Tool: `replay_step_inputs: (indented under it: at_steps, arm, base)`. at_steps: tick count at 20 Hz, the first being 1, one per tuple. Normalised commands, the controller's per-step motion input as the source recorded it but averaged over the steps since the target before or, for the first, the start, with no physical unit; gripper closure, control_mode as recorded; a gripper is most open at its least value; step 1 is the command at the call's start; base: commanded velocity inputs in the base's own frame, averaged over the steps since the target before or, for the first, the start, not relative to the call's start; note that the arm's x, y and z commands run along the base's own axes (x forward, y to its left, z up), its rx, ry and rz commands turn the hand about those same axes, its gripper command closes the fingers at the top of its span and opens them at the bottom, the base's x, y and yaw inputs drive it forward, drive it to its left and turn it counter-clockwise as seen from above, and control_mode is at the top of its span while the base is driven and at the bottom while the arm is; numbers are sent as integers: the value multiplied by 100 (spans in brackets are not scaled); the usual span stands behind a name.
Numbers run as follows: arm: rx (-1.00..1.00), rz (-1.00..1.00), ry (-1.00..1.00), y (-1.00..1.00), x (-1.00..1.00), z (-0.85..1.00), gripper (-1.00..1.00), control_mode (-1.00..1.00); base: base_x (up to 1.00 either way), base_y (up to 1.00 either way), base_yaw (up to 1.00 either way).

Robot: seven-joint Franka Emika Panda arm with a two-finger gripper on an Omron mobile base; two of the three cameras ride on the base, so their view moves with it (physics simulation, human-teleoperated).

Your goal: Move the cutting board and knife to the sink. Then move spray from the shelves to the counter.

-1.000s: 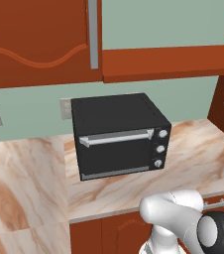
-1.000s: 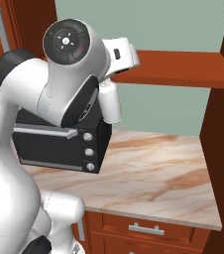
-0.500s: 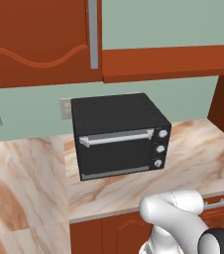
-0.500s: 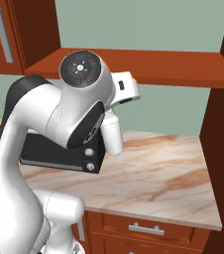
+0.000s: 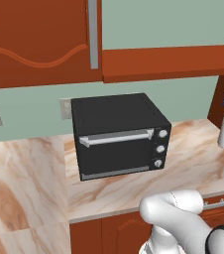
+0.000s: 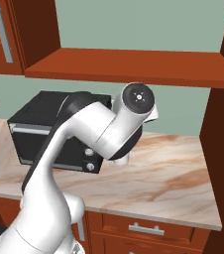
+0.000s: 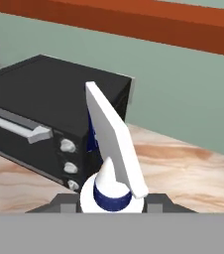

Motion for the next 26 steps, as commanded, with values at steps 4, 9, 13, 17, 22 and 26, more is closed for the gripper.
replay_step_inputs:
  at_steps: [4,9,13,17,22,26]
  arm:
    - [0,8,19,0,20,-64,100,-100]
    - [0,3,11,0,9,-74,100,-100]
    - [0,0,2,0,16,-49,100,-100]
    - [7,0,0,0,25,-38,100,-100]
    - [8,0,1,0,43,-40,100,-100]
    - [3,0,6,0,64,-27,100,-100]
  base:
    - [0,0,0]
    - [0,0,0]
    - [0,0,0]
    - [0,0,0]
    - [0,0,0]
    - [0,0,0]
